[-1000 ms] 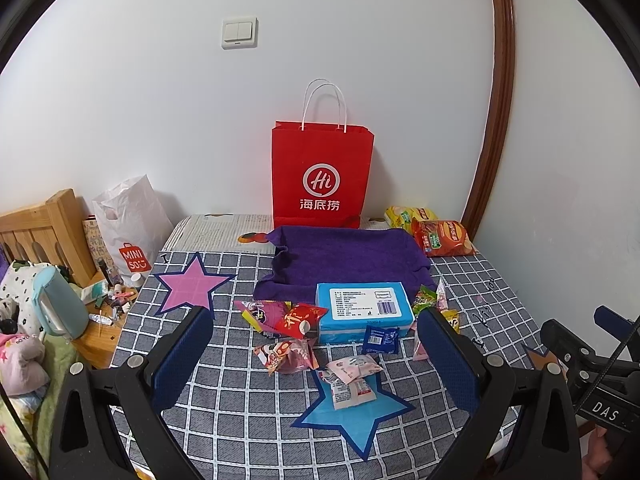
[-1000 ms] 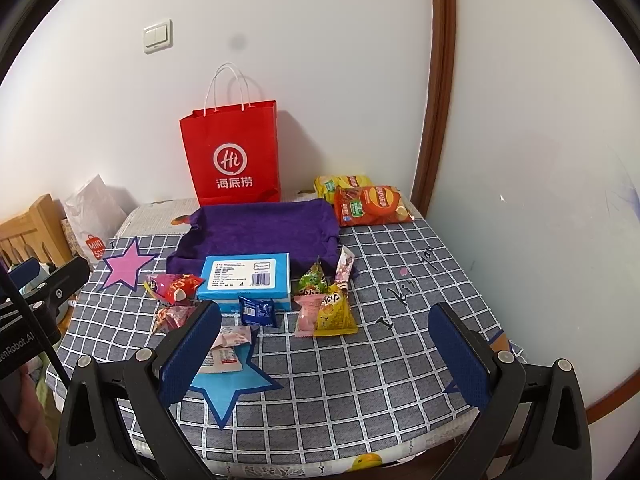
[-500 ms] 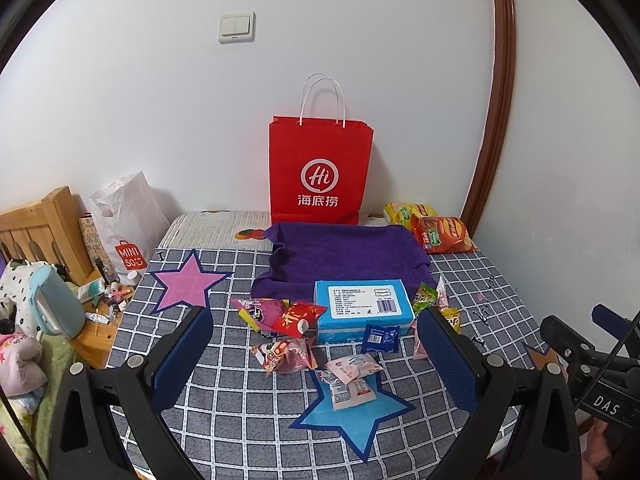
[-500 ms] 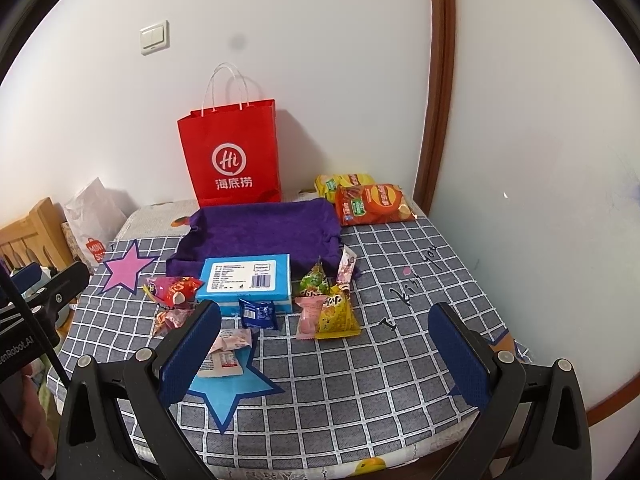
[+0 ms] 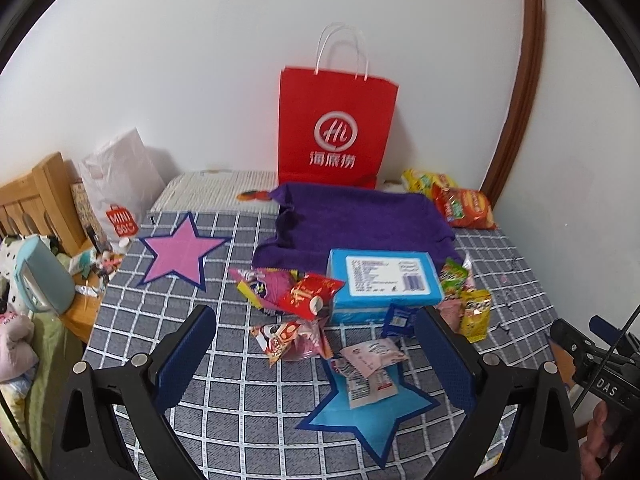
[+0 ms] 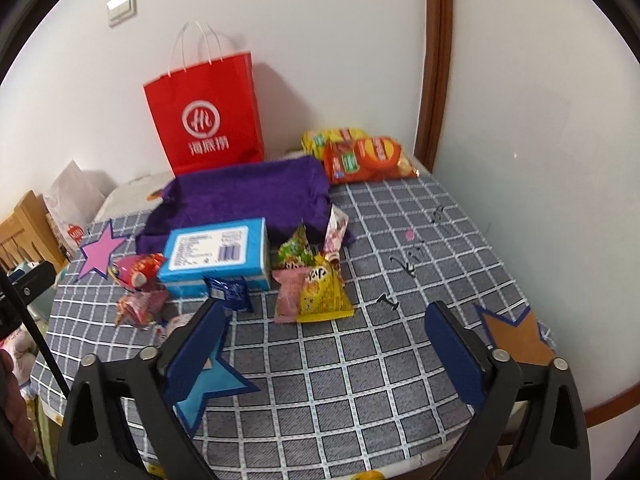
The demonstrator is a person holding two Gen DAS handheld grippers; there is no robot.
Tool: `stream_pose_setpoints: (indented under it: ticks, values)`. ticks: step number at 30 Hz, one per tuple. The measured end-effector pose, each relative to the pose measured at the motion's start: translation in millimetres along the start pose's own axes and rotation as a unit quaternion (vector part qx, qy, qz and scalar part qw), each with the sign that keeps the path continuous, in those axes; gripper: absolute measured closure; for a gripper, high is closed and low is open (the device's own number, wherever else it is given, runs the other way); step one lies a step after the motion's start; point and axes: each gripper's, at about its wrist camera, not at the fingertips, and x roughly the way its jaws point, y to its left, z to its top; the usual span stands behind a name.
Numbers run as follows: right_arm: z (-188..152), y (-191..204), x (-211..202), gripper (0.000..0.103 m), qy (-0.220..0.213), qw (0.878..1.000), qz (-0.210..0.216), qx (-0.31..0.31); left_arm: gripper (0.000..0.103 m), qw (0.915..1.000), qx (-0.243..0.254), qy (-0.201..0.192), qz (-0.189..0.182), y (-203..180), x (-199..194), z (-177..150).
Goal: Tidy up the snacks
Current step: 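Grasp the yellow chip bag with the right tool while the left tool reaches toward the pink panda-print bag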
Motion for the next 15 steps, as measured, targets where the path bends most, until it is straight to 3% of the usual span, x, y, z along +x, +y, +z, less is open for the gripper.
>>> stream_pose_setpoints:
  ticks: [15]
  values:
    - [-2, -15, 113, 0.023, 0.049, 0.998, 0.022, 0.016, 0.004, 0.9972, -0.056, 0.05, 0.003, 34, 72, -14]
